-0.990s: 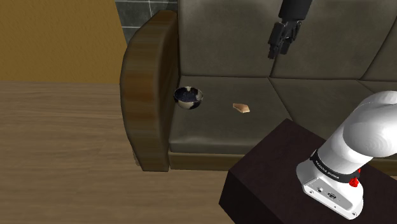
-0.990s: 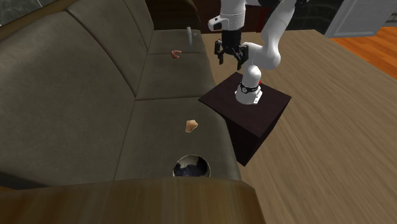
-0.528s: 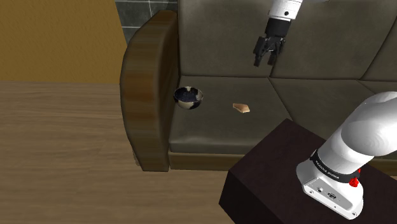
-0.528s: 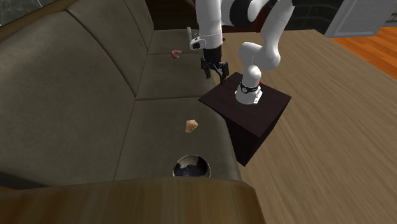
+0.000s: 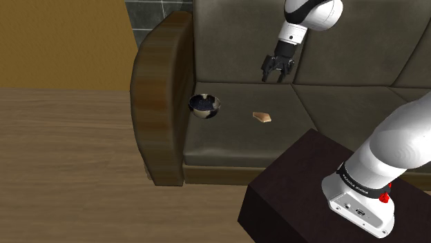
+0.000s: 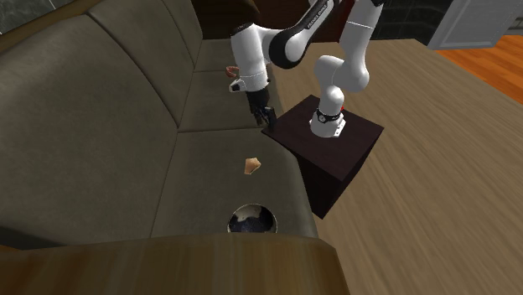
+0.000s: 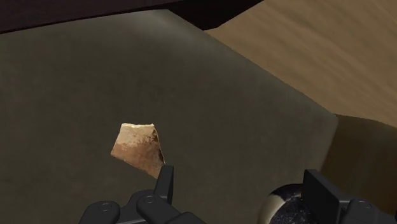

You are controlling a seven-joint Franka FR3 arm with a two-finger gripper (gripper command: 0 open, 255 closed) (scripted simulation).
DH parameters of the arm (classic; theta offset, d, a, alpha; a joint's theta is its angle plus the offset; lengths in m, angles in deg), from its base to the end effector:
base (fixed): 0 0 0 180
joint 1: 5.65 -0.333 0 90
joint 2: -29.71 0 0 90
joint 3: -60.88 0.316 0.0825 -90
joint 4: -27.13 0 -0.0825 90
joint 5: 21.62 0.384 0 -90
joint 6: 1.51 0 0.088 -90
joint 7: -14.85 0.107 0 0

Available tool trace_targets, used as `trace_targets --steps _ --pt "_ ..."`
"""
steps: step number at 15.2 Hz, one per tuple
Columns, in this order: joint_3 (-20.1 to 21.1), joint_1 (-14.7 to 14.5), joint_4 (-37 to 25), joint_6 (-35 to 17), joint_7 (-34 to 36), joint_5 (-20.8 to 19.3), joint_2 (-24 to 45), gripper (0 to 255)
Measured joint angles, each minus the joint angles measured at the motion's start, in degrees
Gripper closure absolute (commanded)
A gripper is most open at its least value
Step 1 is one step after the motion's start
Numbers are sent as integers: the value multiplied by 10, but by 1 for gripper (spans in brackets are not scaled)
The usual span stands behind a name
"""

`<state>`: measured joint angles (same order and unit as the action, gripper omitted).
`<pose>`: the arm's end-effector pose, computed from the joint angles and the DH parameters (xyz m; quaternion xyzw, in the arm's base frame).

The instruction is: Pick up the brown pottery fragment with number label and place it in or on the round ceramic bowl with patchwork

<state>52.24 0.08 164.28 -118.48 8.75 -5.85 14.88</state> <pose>0.4360 -0.0969 0.4103 -0.9799 0.1357 0.0240 0.1446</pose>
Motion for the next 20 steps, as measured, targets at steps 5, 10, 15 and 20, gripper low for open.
trace_targets --steps 5,10,15,20 --pt "-24 6 -32 -53 -26 67 104 0" --pt "-35 18 -73 -94 -64 154 215 0" --pt "-32 41 -125 -113 -99 233 318 0" --pt "-20 39 -126 -140 -114 262 349 0"
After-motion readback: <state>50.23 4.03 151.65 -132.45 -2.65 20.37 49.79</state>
